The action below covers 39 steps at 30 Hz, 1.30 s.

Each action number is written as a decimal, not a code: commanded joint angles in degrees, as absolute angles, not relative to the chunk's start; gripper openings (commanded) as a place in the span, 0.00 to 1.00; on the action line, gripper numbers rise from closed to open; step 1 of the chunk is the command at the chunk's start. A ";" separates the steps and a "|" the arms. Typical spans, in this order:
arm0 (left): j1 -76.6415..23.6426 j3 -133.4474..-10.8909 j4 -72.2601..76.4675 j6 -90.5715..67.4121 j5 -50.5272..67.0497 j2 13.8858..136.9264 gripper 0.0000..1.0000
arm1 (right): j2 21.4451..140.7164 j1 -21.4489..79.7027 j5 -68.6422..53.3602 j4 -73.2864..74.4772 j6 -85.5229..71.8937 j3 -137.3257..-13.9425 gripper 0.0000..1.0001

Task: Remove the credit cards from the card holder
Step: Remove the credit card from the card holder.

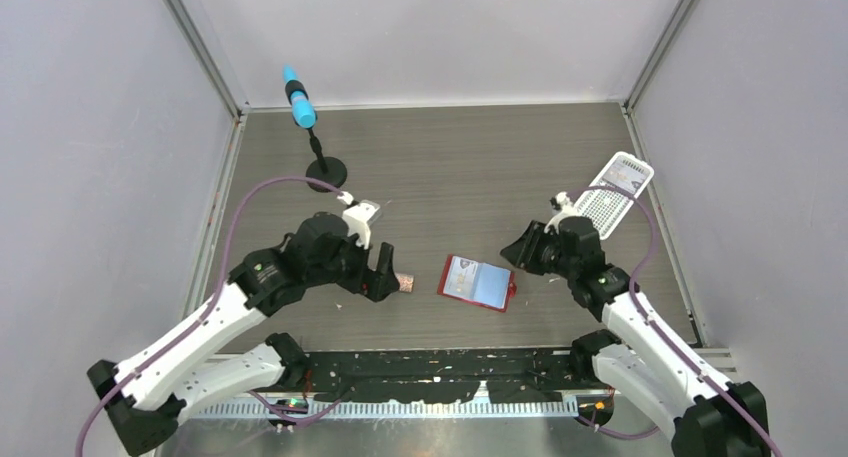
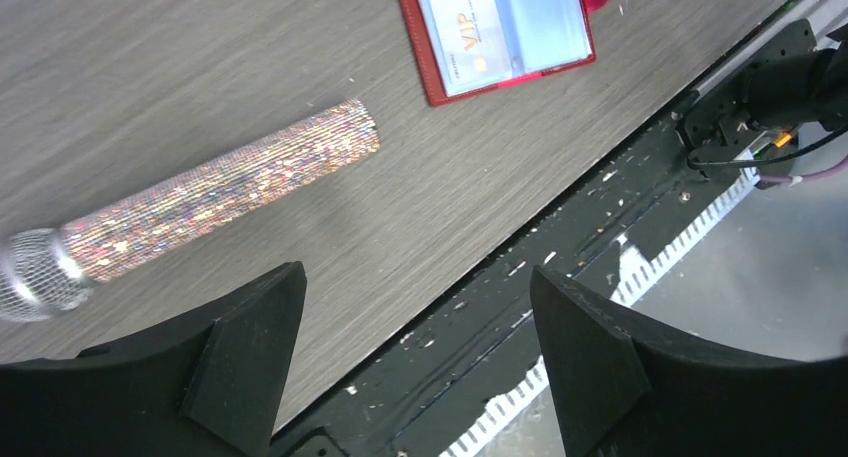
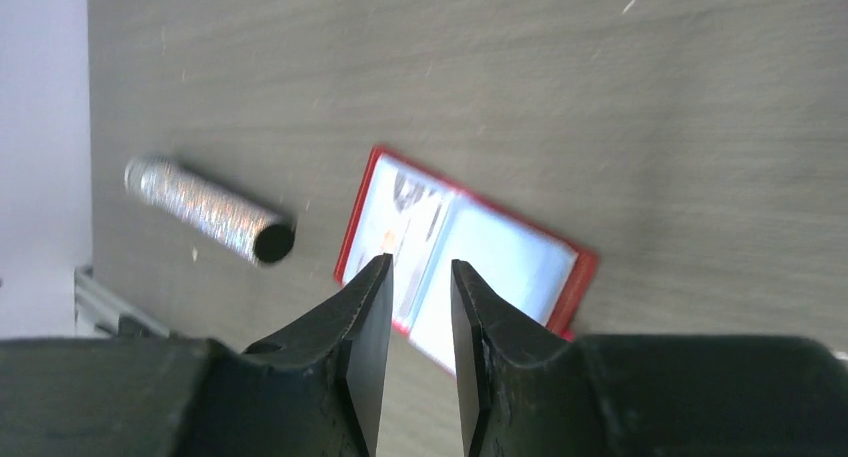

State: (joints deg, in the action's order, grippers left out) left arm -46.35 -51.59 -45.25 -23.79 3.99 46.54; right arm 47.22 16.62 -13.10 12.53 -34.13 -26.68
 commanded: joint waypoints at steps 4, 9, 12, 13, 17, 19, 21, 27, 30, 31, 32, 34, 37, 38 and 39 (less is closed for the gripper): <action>-46.14 -55.36 -36.72 -27.46 10.92 60.28 0.82 | 42.80 29.61 -9.43 6.19 -46.11 -20.59 0.34; -46.08 -54.99 -30.41 -30.10 10.72 65.88 0.79 | 46.40 37.54 -2.91 1.75 -50.70 -20.53 0.35; -45.97 -54.04 -27.63 -31.95 11.25 67.59 0.78 | 49.23 41.55 2.29 0.42 -51.63 -21.08 0.37; -45.97 -53.39 -26.99 -32.39 11.23 67.81 0.77 | 51.05 42.04 2.95 0.30 -51.73 -21.26 0.37; -45.91 -52.41 -26.63 -32.91 10.47 68.06 0.77 | 56.72 43.79 3.60 -3.37 -51.46 -22.75 0.37; -45.80 -52.44 -27.07 -32.94 10.84 68.49 0.76 | 59.15 44.42 3.84 -3.68 -51.06 -23.72 0.37; -45.79 -52.30 -27.32 -32.97 10.99 68.58 0.74 | 61.22 45.05 5.25 -3.50 -50.66 -24.30 0.37; -45.85 -51.96 -26.98 -32.93 10.87 68.70 0.72 | 66.31 45.35 5.09 -2.93 -48.21 -24.17 0.37; -45.78 -52.75 -27.49 -32.44 12.33 70.51 0.71 | 67.75 45.35 4.96 -0.64 -46.20 -24.46 0.37; -45.79 -52.96 -27.46 -32.28 13.17 71.25 0.70 | 67.74 45.33 5.22 0.51 -45.43 -24.46 0.37; -45.79 -53.07 -27.25 -32.24 13.91 71.99 0.68 | 67.62 45.34 5.33 1.89 -45.13 -24.40 0.37; -45.78 -52.81 -25.79 -33.04 15.74 73.84 0.64 | 66.65 45.35 5.97 2.95 -44.47 -23.94 0.36; -45.81 -52.14 -22.08 -34.46 19.83 76.68 0.57 | 64.28 45.29 7.06 3.49 -43.68 -23.00 0.36; -45.79 -52.17 -21.27 -34.67 20.39 77.64 0.53 | 63.91 45.27 7.18 3.55 -43.51 -22.93 0.36; -45.79 -52.20 -20.38 -34.83 20.73 78.72 0.48 | 63.31 45.29 7.16 3.62 -43.13 -22.98 0.35</action>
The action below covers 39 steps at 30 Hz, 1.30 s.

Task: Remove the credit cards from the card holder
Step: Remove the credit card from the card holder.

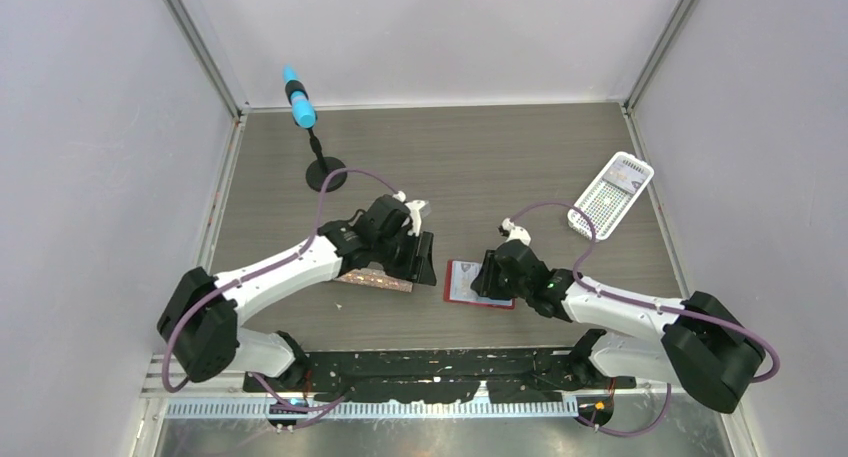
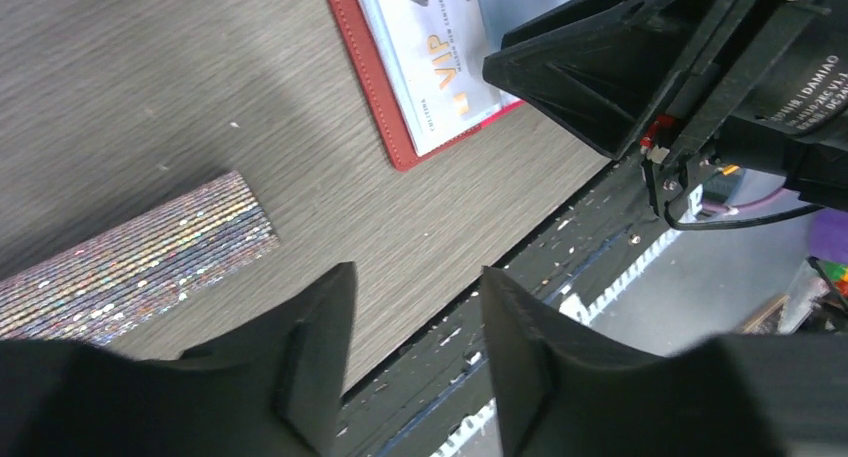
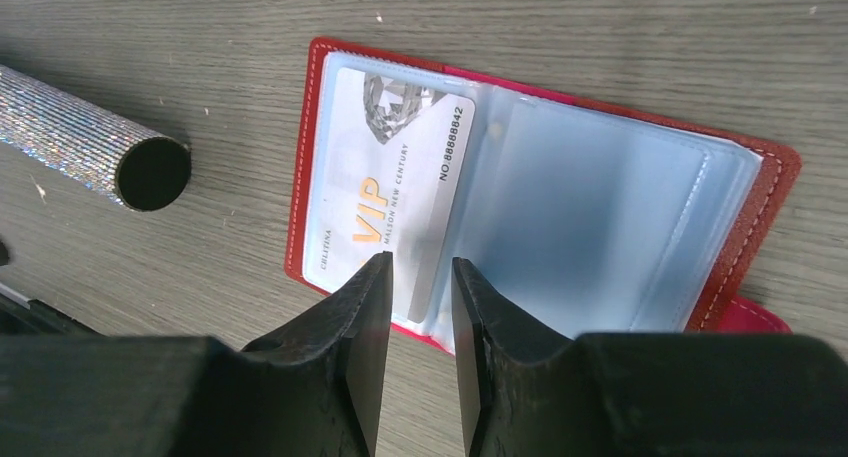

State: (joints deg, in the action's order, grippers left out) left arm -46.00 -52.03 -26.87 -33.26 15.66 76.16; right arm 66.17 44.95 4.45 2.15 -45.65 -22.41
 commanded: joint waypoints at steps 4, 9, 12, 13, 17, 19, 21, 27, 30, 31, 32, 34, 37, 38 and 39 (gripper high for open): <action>-45.85 -53.17 -16.35 -35.27 23.27 83.64 0.31 | 62.30 45.27 7.07 3.52 -43.35 -23.21 0.33; -45.79 -53.34 -10.06 -36.77 25.32 88.99 0.18 | 61.70 45.21 7.71 2.69 -44.30 -23.57 0.31; -45.79 -52.82 -5.57 -37.91 26.27 92.12 0.14 | 62.05 44.99 8.13 2.15 -44.60 -23.84 0.29; -45.79 -52.64 -4.17 -38.23 26.42 93.03 0.13 | 62.38 44.89 7.99 1.82 -44.80 -23.85 0.28; -45.79 -52.32 -0.43 -39.33 26.77 96.31 0.10 | 63.47 44.51 7.74 0.54 -45.01 -24.17 0.27; -45.79 -52.21 1.30 -39.71 26.97 97.75 0.10 | 64.03 44.29 7.31 0.23 -45.06 -24.29 0.27; -45.79 -52.13 1.87 -39.86 26.72 98.79 0.09 | 64.41 44.18 7.09 0.24 -45.04 -24.48 0.26; -45.84 -51.83 2.13 -39.29 25.14 101.03 0.08 | 65.39 43.36 6.85 -2.13 -45.21 -24.29 0.26; -45.79 -51.24 1.68 -38.91 24.26 101.41 0.08 | 66.31 42.70 5.66 -3.78 -45.21 -23.69 0.26; -45.79 -50.91 1.67 -38.79 24.11 101.42 0.08 | 66.47 42.58 5.38 -4.39 -45.24 -23.53 0.26; -45.83 -50.65 1.60 -38.70 23.83 101.50 0.08 | 66.74 42.33 5.08 -4.57 -45.26 -23.24 0.26; -45.80 -50.25 1.58 -38.51 23.65 101.87 0.08 | 67.09 42.02 4.84 -4.95 -45.42 -22.83 0.26; -45.79 -50.03 1.77 -38.50 23.72 102.52 0.07 | 67.16 41.76 4.51 -5.67 -45.75 -22.32 0.26; -45.79 -49.94 1.77 -38.56 23.73 102.64 0.07 | 67.22 41.71 4.54 -5.69 -45.82 -22.30 0.26; -45.83 -49.80 1.84 -38.54 23.73 102.75 0.07 | 67.27 41.65 4.56 -5.55 -45.81 -22.36 0.26</action>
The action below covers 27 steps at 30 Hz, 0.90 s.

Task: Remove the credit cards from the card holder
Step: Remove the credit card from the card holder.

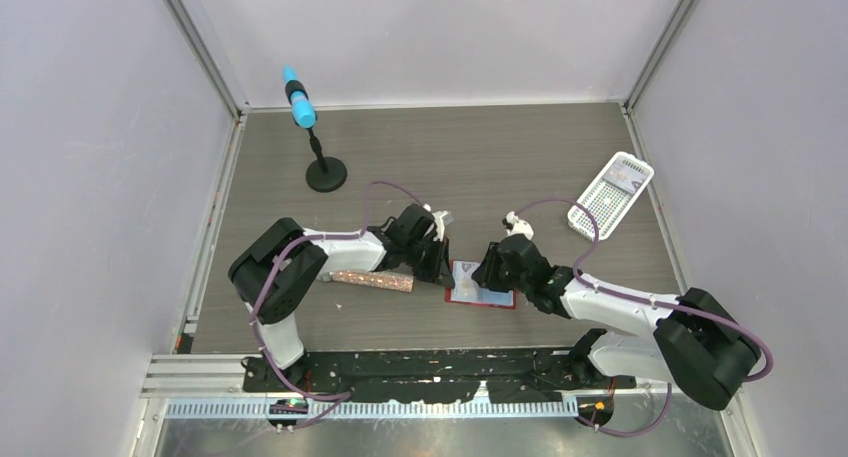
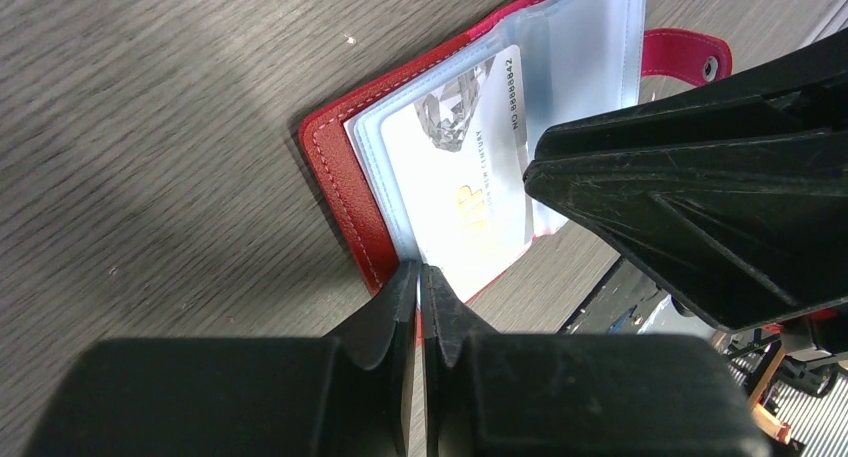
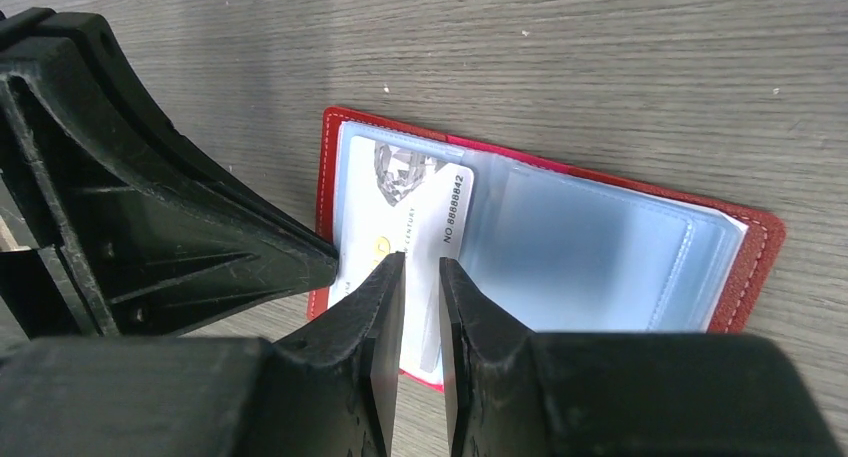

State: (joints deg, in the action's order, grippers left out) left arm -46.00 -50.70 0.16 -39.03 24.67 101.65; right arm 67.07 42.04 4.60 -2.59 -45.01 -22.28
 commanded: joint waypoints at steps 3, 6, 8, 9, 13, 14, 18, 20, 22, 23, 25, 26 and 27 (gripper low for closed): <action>-45.79 -49.66 1.71 -38.41 23.73 102.76 0.07 | 67.63 41.58 4.81 -5.04 -45.95 -22.44 0.26; -45.79 -49.66 1.32 -38.08 23.39 102.73 0.07 | 67.32 41.66 5.50 -4.07 -46.30 -22.42 0.27; -45.80 -49.66 1.24 -38.06 23.40 102.90 0.07 | 66.69 41.65 6.08 -3.45 -46.33 -22.47 0.28; -45.79 -49.66 1.23 -38.06 23.38 102.99 0.07 | 66.43 41.65 6.25 -3.13 -46.32 -22.48 0.28; -45.79 -49.57 1.40 -38.20 23.47 103.18 0.07 | 65.36 41.66 7.19 -1.81 -46.30 -22.42 0.29; -45.80 -49.49 1.42 -38.15 23.42 103.18 0.07 | 65.49 41.66 7.16 -1.59 -46.42 -22.44 0.29; -45.79 -49.56 1.45 -38.23 23.55 103.21 0.07 | 66.78 41.66 6.69 -1.52 -46.69 -22.37 0.29; -45.79 -49.57 1.49 -38.31 23.59 103.19 0.07 | 67.61 41.66 6.26 -2.03 -46.79 -22.26 0.29; -45.79 -49.57 1.58 -38.39 23.65 103.19 0.07 | 68.39 41.66 5.54 -2.86 -47.00 -22.01 0.29; -45.80 -49.57 1.58 -38.41 23.64 103.28 0.07 | 68.80 41.66 4.97 -3.86 -47.24 -21.90 0.29; -45.79 -49.57 1.51 -38.41 23.48 103.34 0.07 | 69.22 41.66 3.86 -5.82 -47.48 -21.33 0.29; -45.79 -49.57 1.45 -38.41 23.37 103.39 0.07 | 69.33 41.66 3.64 -6.21 -47.60 -20.98 0.29; -45.79 -49.64 1.41 -38.42 23.34 103.44 0.07 | 69.56 41.64 3.42 -6.56 -47.69 -20.90 0.29</action>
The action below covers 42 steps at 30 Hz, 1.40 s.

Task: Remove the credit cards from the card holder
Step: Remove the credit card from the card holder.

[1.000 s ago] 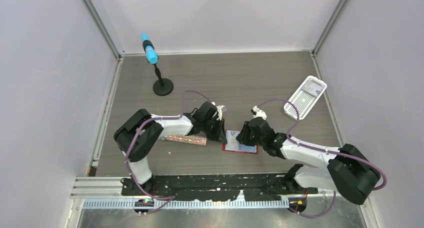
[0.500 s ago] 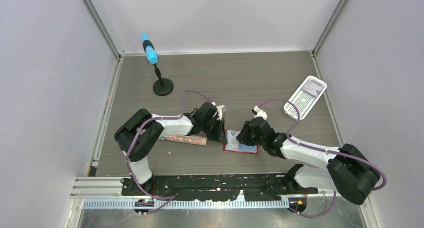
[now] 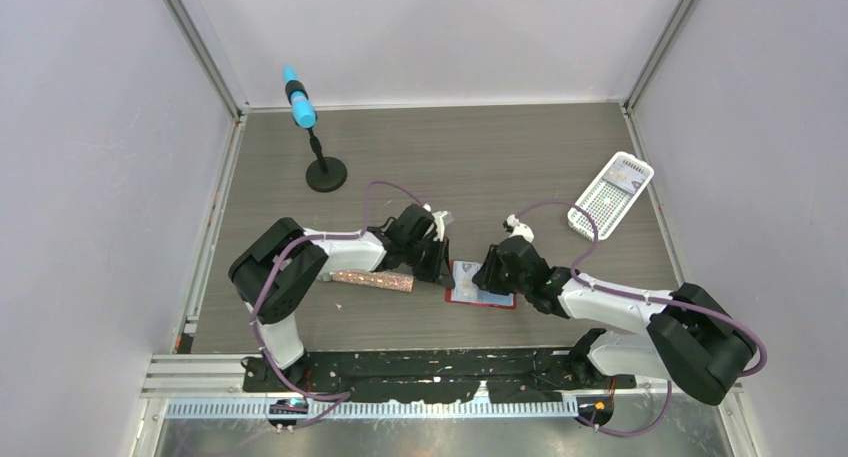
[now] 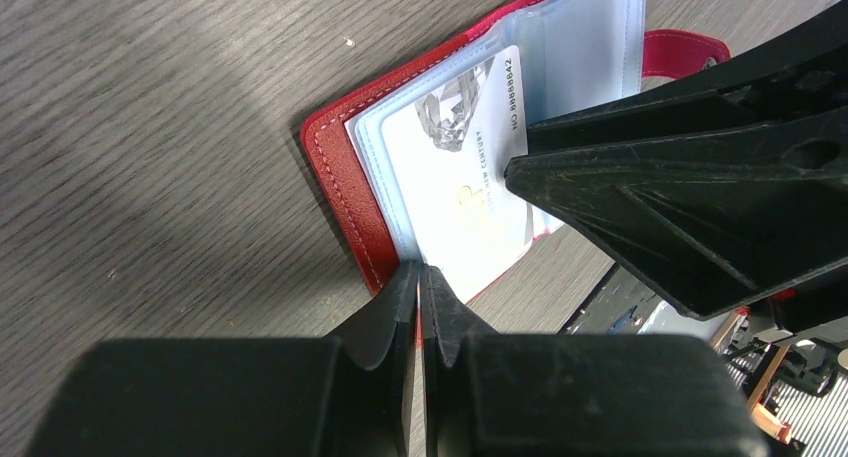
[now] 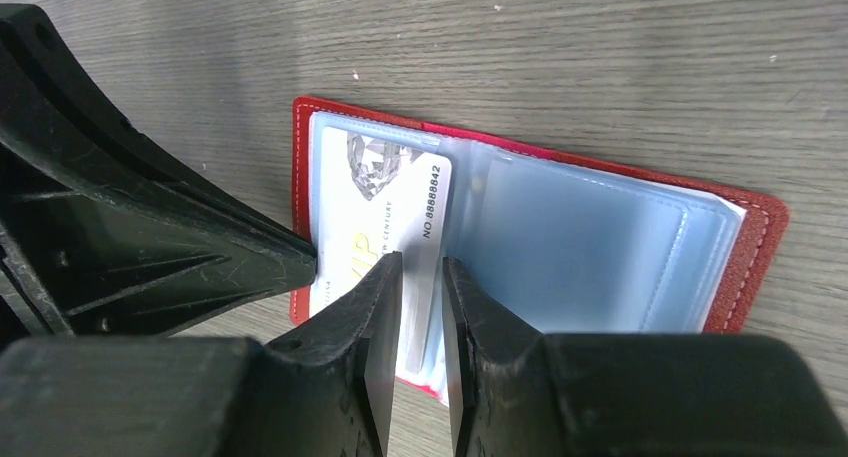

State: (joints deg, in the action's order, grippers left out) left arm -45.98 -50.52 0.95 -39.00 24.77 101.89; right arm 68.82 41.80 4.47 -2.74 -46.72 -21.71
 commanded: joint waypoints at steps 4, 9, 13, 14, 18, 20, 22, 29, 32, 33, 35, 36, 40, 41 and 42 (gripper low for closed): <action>-45.79 -49.90 1.21 -38.43 23.45 103.87 0.07 | 69.59 41.65 3.15 -7.11 -47.72 -20.73 0.28; -45.82 -49.92 1.12 -38.51 23.44 104.07 0.06 | 68.52 40.78 1.33 -12.06 -47.98 -18.47 0.20; -45.82 -49.97 0.31 -38.25 22.79 104.06 0.06 | 66.23 39.81 0.95 -14.05 -47.63 -16.70 0.06; -45.79 -50.07 0.19 -38.03 22.50 104.25 0.06 | 65.18 39.59 0.92 -14.50 -47.39 -15.93 0.05; -45.79 -50.77 -2.46 -37.21 21.77 105.02 0.05 | 61.85 37.61 -2.27 -15.24 -46.56 -14.12 0.05; -45.84 -50.46 -2.17 -37.30 21.60 104.93 0.05 | 60.52 36.24 -3.44 -14.80 -45.82 -13.36 0.05; -45.79 -50.32 -2.03 -37.43 21.62 104.86 0.05 | 59.64 34.46 -5.82 -14.78 -44.88 -12.69 0.05; -45.79 -50.29 -1.87 -37.76 21.65 104.88 0.05 | 60.18 30.81 -13.57 -19.11 -43.81 -11.42 0.06; -45.80 -50.21 -1.77 -38.07 21.67 104.80 0.05 | 62.26 30.21 -17.02 -25.07 -45.65 -10.33 0.10; -45.84 -50.19 -1.69 -38.20 21.63 104.82 0.05 | 62.60 30.04 -17.52 -25.98 -45.99 -9.77 0.07; -45.83 -50.06 -1.67 -38.30 21.62 104.68 0.05 | 63.42 29.49 -18.92 -28.86 -47.11 -8.78 0.05; -45.80 -50.02 -1.59 -38.32 21.56 104.68 0.05 | 63.69 28.93 -19.63 -30.26 -47.73 -8.48 0.05; -45.81 -49.84 -1.63 -38.41 21.46 104.66 0.05 | 62.87 27.41 -20.70 -30.90 -48.05 -7.27 0.05; -45.79 -49.83 -1.66 -38.41 21.38 104.60 0.05 | 62.59 27.19 -20.73 -30.56 -48.02 -7.05 0.05; -45.79 -49.83 -1.67 -38.41 21.32 104.67 0.05 | 61.81 26.66 -20.74 -29.59 -47.95 -6.99 0.05</action>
